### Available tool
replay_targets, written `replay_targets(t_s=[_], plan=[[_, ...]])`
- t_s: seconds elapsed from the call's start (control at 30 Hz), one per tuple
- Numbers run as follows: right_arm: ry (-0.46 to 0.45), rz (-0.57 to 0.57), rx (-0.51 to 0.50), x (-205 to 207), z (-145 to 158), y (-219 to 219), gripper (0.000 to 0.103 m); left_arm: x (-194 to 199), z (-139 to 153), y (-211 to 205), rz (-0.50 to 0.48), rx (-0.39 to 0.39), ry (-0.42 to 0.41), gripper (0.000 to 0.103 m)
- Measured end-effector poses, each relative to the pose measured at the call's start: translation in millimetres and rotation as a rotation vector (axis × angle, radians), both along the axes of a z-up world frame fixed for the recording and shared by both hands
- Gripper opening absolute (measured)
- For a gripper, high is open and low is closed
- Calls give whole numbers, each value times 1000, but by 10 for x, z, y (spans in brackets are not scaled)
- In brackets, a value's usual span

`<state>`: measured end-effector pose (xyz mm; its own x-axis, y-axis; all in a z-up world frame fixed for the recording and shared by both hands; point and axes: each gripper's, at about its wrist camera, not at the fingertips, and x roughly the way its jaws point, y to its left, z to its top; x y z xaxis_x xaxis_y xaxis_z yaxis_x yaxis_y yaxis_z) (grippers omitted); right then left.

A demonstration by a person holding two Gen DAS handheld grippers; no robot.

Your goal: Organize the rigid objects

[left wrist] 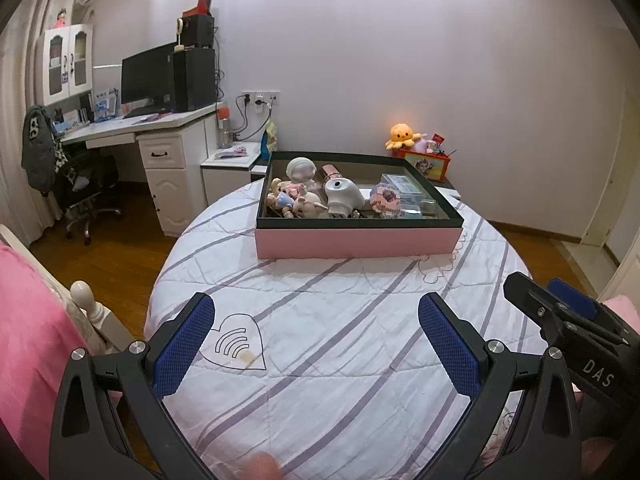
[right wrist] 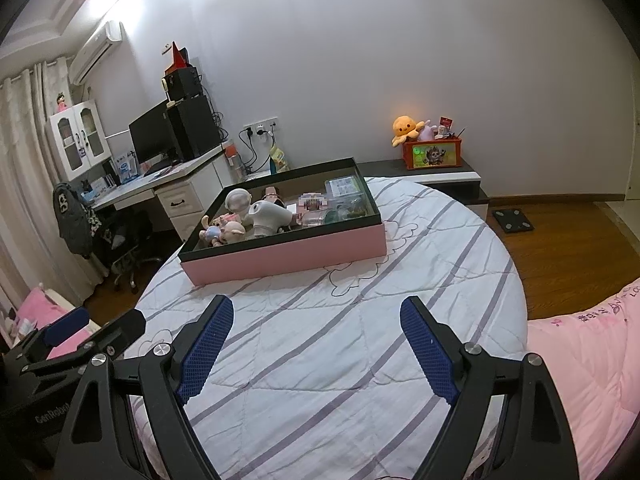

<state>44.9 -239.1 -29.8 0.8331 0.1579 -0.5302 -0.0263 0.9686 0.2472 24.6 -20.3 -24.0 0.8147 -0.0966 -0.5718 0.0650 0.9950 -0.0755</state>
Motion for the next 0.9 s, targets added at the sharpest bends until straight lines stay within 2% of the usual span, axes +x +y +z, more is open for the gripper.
replay_targets(t_s=[0.53, 0.67, 0.9], plan=[[-11, -7, -11, -44, 40, 3, 87, -7, 155, 172, -2, -59, -40, 103], [-11, -7, -11, -49, 44, 6, 87, -11, 189, 136, 3, -32, -58, 103], [-12, -8, -10, -50, 42, 1, 87, -53, 229, 100, -32, -45, -86, 103]])
